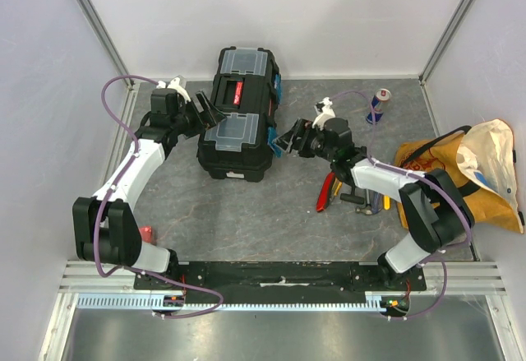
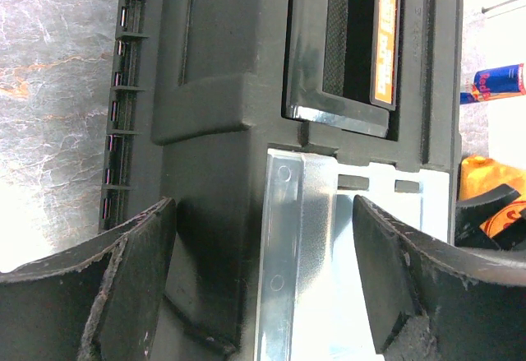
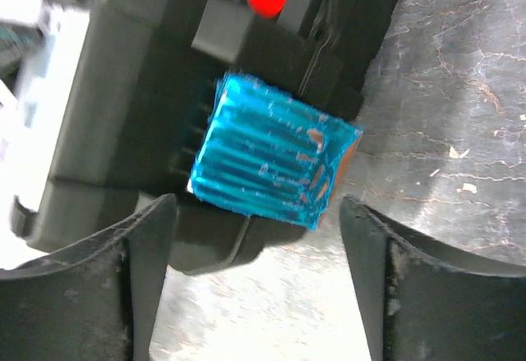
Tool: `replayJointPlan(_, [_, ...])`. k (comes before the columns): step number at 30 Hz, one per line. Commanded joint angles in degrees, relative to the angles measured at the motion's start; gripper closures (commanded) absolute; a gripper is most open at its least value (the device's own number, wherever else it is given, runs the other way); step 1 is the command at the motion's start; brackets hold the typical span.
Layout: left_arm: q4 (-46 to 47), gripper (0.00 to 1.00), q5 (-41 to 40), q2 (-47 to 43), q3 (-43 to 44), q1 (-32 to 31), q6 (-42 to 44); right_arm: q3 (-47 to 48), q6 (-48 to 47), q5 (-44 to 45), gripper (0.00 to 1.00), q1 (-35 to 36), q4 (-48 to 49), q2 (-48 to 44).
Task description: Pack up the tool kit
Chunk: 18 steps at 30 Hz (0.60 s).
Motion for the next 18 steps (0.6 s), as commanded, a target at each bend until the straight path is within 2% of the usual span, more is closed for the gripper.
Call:
replayJointPlan(1, [-22.9,0.39,-1.2,7.0,-6.3,-1.6,6.0,2.2,-16.3,10.6,0.22,4.5,-10.6,-3.9])
replayJointPlan(4, [-22.8,0.39,-0.8,7.1,-6.2,-1.5,6.2,0.4,-19.9,14.6,0.35,6.1,-11.0,-5.9])
replayJointPlan(8, [-22.8,0.39,-0.8,7.1,-6.3,-1.5,6.5,-0.5,-24.0,21.6,0.42,9.7,-10.3,-7.5])
replayJointPlan(12, [-22.8,0.39,-0.5,7.4,-6.3,-1.5,6.7,0.6,-28.2,26.1,0.48,12.6,-9.9,-6.2])
replayJointPlan(18, [-22.4,0.39,0.4,7.1,-6.1,-1.5,6.7,1.7,-34.5,31.4,0.51,16.7,-9.8,-5.1])
